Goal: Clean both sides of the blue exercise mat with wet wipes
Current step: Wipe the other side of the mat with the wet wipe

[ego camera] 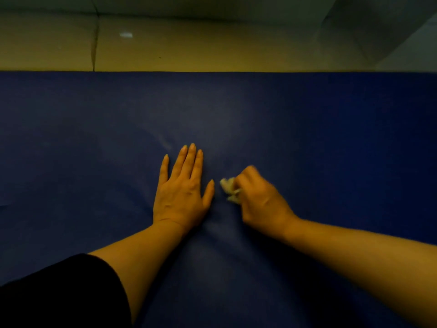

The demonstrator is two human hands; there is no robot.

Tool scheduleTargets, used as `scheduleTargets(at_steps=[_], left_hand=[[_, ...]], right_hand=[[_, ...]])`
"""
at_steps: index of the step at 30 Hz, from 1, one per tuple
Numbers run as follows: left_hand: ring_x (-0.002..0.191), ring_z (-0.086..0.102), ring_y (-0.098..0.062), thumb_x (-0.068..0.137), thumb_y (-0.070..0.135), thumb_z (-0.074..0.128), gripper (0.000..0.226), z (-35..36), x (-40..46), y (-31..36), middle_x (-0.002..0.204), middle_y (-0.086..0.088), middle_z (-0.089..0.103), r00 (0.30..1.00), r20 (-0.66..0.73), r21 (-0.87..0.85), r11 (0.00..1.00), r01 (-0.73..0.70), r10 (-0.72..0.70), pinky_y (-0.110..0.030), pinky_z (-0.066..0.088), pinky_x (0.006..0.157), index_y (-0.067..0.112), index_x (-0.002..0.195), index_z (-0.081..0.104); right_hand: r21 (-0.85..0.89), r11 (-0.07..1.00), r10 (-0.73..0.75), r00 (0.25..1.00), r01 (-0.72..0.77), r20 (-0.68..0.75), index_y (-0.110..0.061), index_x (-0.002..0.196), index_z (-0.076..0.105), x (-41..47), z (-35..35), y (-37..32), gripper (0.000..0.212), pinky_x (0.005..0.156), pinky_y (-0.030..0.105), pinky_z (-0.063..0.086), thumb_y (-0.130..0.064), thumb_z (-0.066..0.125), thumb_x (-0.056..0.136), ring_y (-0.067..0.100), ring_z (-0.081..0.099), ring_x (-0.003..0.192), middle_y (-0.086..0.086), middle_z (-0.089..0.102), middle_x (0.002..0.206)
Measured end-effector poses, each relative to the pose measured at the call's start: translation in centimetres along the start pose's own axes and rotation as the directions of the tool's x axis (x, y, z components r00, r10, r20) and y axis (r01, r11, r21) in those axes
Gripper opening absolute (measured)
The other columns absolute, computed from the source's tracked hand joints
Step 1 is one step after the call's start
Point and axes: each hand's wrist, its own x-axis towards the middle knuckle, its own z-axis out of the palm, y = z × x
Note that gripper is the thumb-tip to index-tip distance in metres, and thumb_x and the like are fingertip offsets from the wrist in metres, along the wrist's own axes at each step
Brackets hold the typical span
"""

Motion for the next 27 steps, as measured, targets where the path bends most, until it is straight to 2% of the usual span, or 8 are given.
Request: scheduleTargets(at_steps=[4, 6, 10, 12, 16, 19, 24, 27], left_hand=[[0.145, 0.026, -0.024, 0.091, 0.051, 0.026, 0.071, -0.1, 0.0, 0.0, 0.155, -0.011, 0.032, 1.000, 0.010, 0.010, 1.000, 0.001, -0.001, -0.052, 0.019, 0.117, 0.007, 0.147, 0.036], [0.145, 0.026, -0.024, 0.091, 0.051, 0.026, 0.071, -0.1, 0.0, 0.1, 0.154, -0.012, 0.032, 1.000, 0.006, 0.002, 1.000, 0.002, -0.002, -0.053, 0.019, 0.117, 0.007, 0.147, 0.037], [0.144, 0.027, -0.025, 0.090, 0.050, 0.027, 0.072, -0.1, 0.0, 0.1, 0.154, -0.013, 0.033, 1.000, 0.000, -0.004, 1.000, 0.001, -0.001, -0.053, 0.019, 0.117, 0.006, 0.146, 0.038], [0.144, 0.028, -0.025, 0.090, 0.050, 0.028, 0.072, -0.1, 0.0, 0.1, 0.154, -0.013, 0.033, 1.000, 0.002, -0.011, 1.000, -0.001, 0.001, -0.053, 0.019, 0.117, 0.005, 0.145, 0.039], [0.145, 0.024, -0.024, 0.091, 0.051, 0.025, 0.072, -0.2, -0.1, 0.1, 0.155, -0.011, 0.030, 1.000, 0.022, -0.001, 1.000, 0.000, 0.000, -0.051, 0.015, 0.118, 0.007, 0.147, 0.035], [0.146, 0.024, -0.024, 0.091, 0.051, 0.024, 0.073, -0.2, 0.0, 0.1, 0.156, -0.011, 0.029, 1.000, 0.022, -0.002, 1.000, 0.004, -0.004, -0.050, 0.013, 0.118, 0.007, 0.148, 0.034], [0.146, 0.022, -0.023, 0.090, 0.052, 0.022, 0.074, -0.2, -0.1, 0.1, 0.156, -0.011, 0.028, 1.000, 0.031, -0.008, 1.000, 0.003, -0.002, -0.050, 0.012, 0.119, 0.008, 0.149, 0.032], [0.148, 0.017, -0.023, 0.092, 0.051, 0.019, 0.073, -0.4, -0.2, 0.3, 0.158, -0.011, 0.024, 0.998, 0.057, 0.008, 1.000, -0.004, 0.004, -0.050, 0.008, 0.119, 0.009, 0.150, 0.028]], right_hand=[[-0.111, 0.944, 0.280, 0.932, -0.311, -0.229, -0.004, 0.079, 0.052, 1.4, -1.3, 2.3, 0.015, 0.053, 0.037, 0.038, -0.011, 0.062, 0.088, 0.036, 0.053, 0.067, 0.016, 0.049, 0.091], [-0.139, 0.954, 0.224, 0.938, -0.267, -0.263, -0.008, 0.076, 0.051, 0.3, 0.0, 0.1, 0.017, 0.050, 0.034, 0.033, -0.014, 0.060, 0.089, 0.034, 0.051, 0.063, 0.014, 0.049, 0.084], [-0.044, 0.999, 0.004, 1.000, -0.003, 0.026, -0.010, 0.082, 0.052, -2.8, 2.1, -3.3, 0.013, 0.054, 0.043, 0.047, -0.004, 0.063, 0.078, 0.029, 0.050, 0.068, 0.011, 0.049, 0.086], [-0.009, 1.000, -0.002, 0.998, 0.003, 0.067, -0.010, 0.082, 0.053, -2.1, 0.9, -1.6, 0.014, 0.055, 0.041, 0.047, -0.007, 0.067, 0.079, 0.028, 0.052, 0.068, 0.010, 0.049, 0.087], [-0.079, 0.958, 0.260, 0.950, -0.277, -0.176, -0.006, 0.081, 0.053, -0.9, -1.8, 2.8, 0.012, 0.057, 0.040, 0.044, -0.011, 0.062, 0.087, 0.036, 0.055, 0.068, 0.015, 0.050, 0.092], [-0.104, 0.962, 0.221, 0.941, -0.254, -0.255, -0.008, 0.076, 0.051, -2.6, -0.7, 1.1, 0.015, 0.051, 0.038, 0.039, -0.012, 0.061, 0.088, 0.033, 0.051, 0.061, 0.014, 0.048, 0.083], [0.031, 0.988, -0.152, 0.977, 0.149, 0.148, -0.017, 0.086, 0.049, -6.0, 0.7, -2.4, 0.021, 0.055, 0.031, 0.043, -0.010, 0.068, 0.080, 0.021, 0.049, 0.068, 0.006, 0.048, 0.085], [-0.019, 0.996, 0.084, 0.996, -0.084, -0.006, -0.010, 0.083, 0.055, -4.5, -1.6, 1.1, 0.009, 0.062, 0.033, 0.048, -0.013, 0.063, 0.085, 0.029, 0.057, 0.069, 0.011, 0.051, 0.087]])
